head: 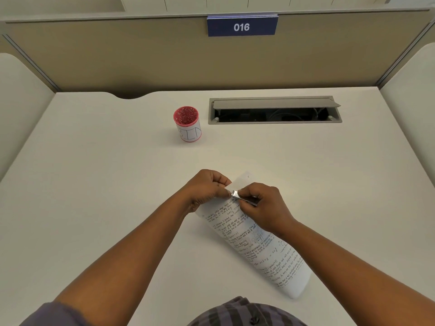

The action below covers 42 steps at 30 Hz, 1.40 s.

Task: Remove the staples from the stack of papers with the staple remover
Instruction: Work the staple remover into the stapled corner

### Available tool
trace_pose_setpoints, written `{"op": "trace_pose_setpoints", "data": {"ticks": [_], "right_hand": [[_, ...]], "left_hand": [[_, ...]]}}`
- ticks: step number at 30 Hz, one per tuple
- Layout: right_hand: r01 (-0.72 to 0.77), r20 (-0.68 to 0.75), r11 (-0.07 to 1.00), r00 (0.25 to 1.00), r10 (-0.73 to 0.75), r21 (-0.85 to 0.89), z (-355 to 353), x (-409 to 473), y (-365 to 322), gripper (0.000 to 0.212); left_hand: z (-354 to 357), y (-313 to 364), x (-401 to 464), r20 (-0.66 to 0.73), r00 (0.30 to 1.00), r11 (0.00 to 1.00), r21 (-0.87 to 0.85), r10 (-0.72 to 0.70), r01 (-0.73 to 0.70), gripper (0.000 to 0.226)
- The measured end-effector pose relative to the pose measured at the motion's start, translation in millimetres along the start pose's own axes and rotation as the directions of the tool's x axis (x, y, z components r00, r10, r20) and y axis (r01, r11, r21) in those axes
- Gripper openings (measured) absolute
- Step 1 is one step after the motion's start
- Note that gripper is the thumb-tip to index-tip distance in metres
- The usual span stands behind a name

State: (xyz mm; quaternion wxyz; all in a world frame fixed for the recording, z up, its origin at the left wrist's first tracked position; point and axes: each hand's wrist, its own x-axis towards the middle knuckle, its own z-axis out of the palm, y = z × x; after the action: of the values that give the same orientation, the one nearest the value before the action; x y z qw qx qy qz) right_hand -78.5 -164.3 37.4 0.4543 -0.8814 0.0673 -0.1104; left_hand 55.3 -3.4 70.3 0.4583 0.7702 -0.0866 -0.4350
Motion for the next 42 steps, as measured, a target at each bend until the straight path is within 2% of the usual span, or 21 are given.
{"op": "trace_pose_setpoints", "data": {"ticks": [7, 16, 42], "right_hand": [[-0.053, -0.039, 0.996, 0.998, 0.057, 0.076, 1.7, -3.3, -0.3, 0.014], [-0.077, -0.037, 0.995, 0.996, 0.079, 0.063, 0.9, -1.9, -0.2, 0.015], [0.013, -0.023, 1.000, 1.000, -0.012, 0.027, -2.9, 0.4, -5.3, 0.016]], "left_hand": [[0.7, -0.1, -0.5, 0.013, 1.000, 0.999, -0.035, 0.017, -0.017, 0.020], [3.5, -3.4, -0.2, 0.005, 1.000, 0.994, -0.109, 0.007, -0.007, 0.019], [1.3, -5.6, 3.8, 0.001, 1.000, 0.987, -0.160, -0.014, 0.014, 0.015]]}}
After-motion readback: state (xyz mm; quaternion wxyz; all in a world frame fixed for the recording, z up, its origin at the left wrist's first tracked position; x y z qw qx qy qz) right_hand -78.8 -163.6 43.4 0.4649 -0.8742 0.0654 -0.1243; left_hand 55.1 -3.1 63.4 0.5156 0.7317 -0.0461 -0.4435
